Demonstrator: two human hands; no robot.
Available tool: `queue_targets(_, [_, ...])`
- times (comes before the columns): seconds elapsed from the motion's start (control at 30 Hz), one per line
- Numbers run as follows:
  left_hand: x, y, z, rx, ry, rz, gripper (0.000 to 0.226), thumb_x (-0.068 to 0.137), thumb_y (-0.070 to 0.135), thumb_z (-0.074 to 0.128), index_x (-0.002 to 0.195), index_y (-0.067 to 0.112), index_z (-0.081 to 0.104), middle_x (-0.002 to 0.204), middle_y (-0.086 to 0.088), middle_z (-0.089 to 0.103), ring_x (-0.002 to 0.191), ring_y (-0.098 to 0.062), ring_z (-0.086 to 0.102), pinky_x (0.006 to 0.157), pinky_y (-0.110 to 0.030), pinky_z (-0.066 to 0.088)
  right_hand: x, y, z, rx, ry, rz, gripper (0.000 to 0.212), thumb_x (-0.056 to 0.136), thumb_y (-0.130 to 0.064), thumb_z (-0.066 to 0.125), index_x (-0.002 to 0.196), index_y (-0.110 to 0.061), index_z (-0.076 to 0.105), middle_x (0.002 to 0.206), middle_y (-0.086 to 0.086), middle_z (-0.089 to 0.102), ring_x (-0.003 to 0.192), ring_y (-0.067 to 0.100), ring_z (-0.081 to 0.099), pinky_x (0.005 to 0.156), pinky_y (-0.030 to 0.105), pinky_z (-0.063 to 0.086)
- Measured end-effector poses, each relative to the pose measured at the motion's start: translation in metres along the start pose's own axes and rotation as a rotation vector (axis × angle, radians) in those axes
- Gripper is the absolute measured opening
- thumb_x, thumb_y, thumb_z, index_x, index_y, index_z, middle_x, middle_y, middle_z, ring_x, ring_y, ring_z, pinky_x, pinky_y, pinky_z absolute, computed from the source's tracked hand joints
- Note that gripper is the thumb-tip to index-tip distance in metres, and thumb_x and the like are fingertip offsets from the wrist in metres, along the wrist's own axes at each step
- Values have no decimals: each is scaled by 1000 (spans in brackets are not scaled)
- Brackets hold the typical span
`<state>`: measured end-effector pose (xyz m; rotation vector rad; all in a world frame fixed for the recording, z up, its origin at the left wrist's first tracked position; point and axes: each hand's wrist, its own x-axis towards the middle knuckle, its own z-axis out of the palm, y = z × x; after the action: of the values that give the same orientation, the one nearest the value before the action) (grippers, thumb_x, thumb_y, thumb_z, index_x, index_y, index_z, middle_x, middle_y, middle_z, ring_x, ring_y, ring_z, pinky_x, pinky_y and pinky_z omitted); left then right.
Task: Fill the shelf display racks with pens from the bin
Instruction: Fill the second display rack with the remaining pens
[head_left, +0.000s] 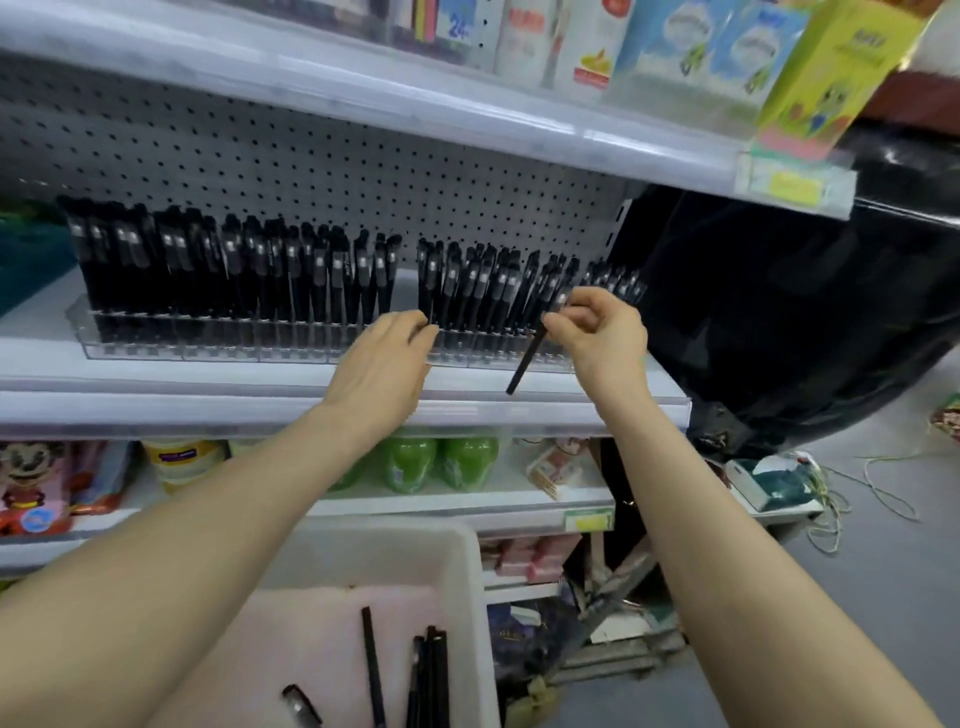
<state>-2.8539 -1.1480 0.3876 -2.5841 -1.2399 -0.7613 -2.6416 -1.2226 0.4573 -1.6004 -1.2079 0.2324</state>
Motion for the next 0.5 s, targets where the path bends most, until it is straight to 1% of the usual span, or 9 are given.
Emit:
queue_targets(0.1, [8,2,8,19,3,-20,46,91,8,61,134,-2,52,132,-18,52,120,-36,47,98,-45,46,19,-3,1,-32,82,-57,11,85,-21,73,91,-20,65,70,-11,69,73,9,70,79,29,56])
queue_targets(0.23, [9,5,12,6,26,-43,45,85,3,66,128,-3,56,123,-18,56,112,-37,52,90,-45,50,38,-4,8,-26,119,-124,16,86,-27,71,100,-18,69,81,-8,73,74,9,70,82,36,57])
queue_targets(0.3, [8,6,14,-5,43,-51,46,81,0,70,126,-3,58,119,-16,57,110,-36,53,84,-44,53,45,-6,13,-32,139,-143,19,87,-27,70,104,-18,70,86,-8,73,79,9,70,85,37,56])
queue_targets(0.37, [8,7,15,-24,43,-72,46,82,0,69,126,-1,58,119,-15,56,111,-35,52,79,-44,55,50,-6,19,-68,139,-160,21,89,-26,69,108,-16,70,88,-7,73,84,9,68,87,36,55])
queue_targets(0.43, [9,7,16,-30,52,-85,48,81,-1,69,127,0,57,120,-13,56,112,-33,51,79,-44,56,52,-4,24,-86,124,-162,22,91,-26,66,110,-15,70,89,-5,73,85,12,68,86,37,55])
queue_targets(0.5, [8,8,17,-24,67,-90,50,79,-3,71,127,0,58,119,-12,56,111,-32,51,80,-42,55,54,-4,28,-109,117,-158,23,92,-26,65,111,-13,70,90,-2,74,85,14,68,86,36,55])
